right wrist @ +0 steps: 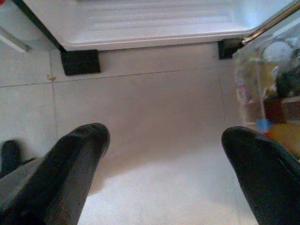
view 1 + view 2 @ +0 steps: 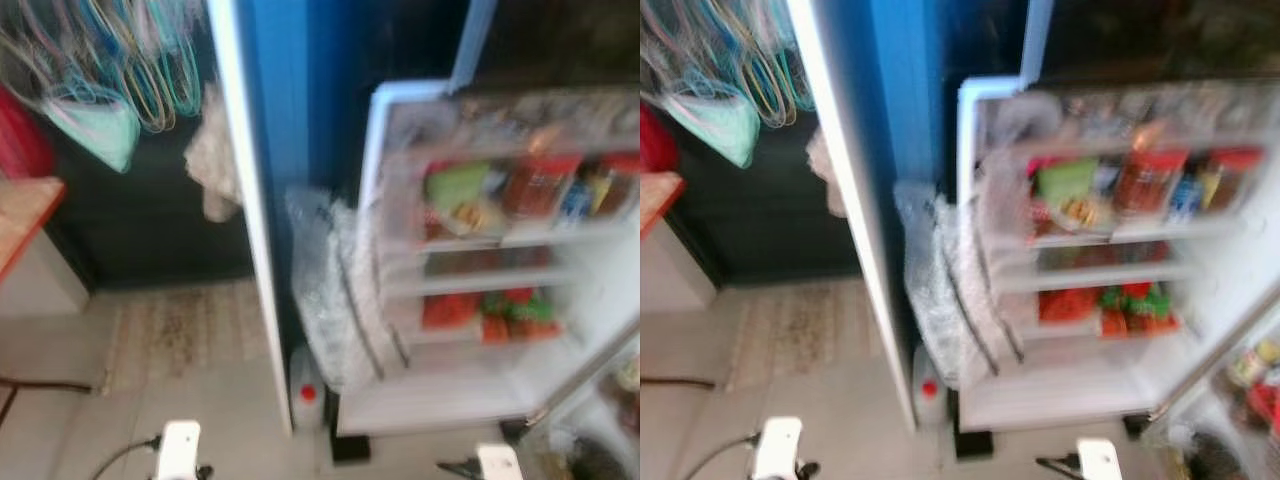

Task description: Restocking fridge

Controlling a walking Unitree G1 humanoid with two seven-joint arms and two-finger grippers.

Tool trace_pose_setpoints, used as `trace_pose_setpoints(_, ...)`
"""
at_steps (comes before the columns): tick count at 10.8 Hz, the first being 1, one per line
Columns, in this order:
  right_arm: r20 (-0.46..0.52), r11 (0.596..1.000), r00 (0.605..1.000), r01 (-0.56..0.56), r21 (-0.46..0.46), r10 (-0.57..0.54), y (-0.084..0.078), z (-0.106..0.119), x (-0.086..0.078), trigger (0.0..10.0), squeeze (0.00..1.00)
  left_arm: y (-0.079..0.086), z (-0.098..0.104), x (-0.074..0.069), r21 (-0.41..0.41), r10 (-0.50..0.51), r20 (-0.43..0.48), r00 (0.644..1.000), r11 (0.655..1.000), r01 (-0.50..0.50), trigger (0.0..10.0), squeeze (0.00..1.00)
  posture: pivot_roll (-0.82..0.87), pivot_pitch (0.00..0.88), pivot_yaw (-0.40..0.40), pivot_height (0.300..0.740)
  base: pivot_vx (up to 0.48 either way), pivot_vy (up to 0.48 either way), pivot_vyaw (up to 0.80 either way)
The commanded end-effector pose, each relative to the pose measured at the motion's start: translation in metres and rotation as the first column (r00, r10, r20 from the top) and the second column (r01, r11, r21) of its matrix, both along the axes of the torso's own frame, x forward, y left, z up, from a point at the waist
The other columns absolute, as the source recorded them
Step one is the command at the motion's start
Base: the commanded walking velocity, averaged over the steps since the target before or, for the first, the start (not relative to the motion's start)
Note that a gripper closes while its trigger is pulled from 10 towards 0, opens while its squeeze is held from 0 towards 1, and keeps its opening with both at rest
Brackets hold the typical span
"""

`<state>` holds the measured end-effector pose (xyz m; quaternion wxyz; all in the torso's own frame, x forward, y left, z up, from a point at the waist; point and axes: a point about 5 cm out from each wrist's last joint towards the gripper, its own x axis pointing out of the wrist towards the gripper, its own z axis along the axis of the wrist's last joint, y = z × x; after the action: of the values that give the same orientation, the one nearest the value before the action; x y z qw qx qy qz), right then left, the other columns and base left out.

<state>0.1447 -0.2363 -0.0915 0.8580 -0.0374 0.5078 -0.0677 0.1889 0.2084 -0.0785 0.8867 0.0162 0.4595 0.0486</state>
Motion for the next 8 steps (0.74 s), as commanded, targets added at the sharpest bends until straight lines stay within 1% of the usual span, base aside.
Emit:
trace_pose_setpoints(1, -0.002, 1.000, 1.000, -0.011, 0.013, 0.011, 0.0053, -0.0008, 0.0015, 10.0, 0.00, 0.0076, -0.0004, -0.0036, 0.016, 0.011, -0.010, 1.000, 1.000, -0.011, 10.0, 0.00, 0.04, 0.000, -0.023, 0.740, 0.000, -0.319, 0.00)
trace_pose_setpoints(8, -0.014, 1.000, 1.000, -0.015, 0.012, 0.015, 0.0056, -0.0018, -0.0008, 10.0, 0.00, 0.0076, -0.0011, -0.0050, 0.018, -0.005, -0.016, 1.000, 1.000, 0.005, 10.0, 0.00, 0.03, 0.000, -0.013, 0.740, 0.000, -0.318, 0.00)
